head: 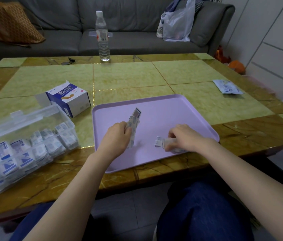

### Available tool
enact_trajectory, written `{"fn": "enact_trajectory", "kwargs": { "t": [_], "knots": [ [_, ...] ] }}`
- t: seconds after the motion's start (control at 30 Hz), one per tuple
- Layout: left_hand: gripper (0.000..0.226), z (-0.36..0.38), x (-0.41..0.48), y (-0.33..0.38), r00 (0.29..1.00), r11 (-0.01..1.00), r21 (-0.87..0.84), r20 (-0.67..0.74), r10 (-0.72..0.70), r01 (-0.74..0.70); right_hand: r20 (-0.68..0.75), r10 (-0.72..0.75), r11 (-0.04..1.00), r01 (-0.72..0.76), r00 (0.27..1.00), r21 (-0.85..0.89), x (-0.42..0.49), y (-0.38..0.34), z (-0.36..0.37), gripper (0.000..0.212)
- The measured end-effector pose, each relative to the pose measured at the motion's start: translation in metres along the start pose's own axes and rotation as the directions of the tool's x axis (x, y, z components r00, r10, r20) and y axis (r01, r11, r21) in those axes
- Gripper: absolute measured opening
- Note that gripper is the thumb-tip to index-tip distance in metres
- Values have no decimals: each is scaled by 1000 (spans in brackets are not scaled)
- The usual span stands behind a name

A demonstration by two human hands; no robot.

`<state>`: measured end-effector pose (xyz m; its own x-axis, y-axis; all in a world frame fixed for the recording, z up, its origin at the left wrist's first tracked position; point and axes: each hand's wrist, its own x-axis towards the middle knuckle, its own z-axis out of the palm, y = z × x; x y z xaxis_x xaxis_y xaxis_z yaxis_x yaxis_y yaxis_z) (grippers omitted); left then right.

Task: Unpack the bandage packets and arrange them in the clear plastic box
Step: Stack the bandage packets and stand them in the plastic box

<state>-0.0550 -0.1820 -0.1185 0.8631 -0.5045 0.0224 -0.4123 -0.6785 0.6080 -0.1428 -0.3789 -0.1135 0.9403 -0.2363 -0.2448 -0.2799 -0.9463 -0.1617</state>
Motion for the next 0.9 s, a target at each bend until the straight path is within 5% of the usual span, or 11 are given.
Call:
{"fn": "enact_trajectory", "kwargs": {
  "t": [0.23, 0.37, 0.6, 0.73, 0.83, 0.9],
  "knots": [
    [33, -1, 0, -2, 998, 998, 43, -48, 47, -45, -143, -196, 978, 204, 970, 46, -17, -38, 2, 32],
    [23, 5, -6, -2, 988, 986, 87, 74, 136, -143, -195, -292, 954, 299, 936, 7, -5, -66, 9, 41],
    [20, 13, -13, -5, 947, 935, 245, 258, 192, -257, -334, -238, 928, 315, 912, 199, 0, -69, 27, 40],
    [14, 8, -15, -3, 966, 936, 285, 214, 147, -206, -424, -213, 896, 349, 880, 275, 1, -66, 36, 43],
    [14, 5, -13, -5, 983, 935, 316, 138, 121, -159, -517, -59, 926, 241, 854, 292, 3, -64, 36, 50],
    [16, 8, -12, -8, 984, 927, 338, 133, 123, -161, -460, 11, 899, 193, 888, 393, 3, -63, 36, 62]
  ]
}}
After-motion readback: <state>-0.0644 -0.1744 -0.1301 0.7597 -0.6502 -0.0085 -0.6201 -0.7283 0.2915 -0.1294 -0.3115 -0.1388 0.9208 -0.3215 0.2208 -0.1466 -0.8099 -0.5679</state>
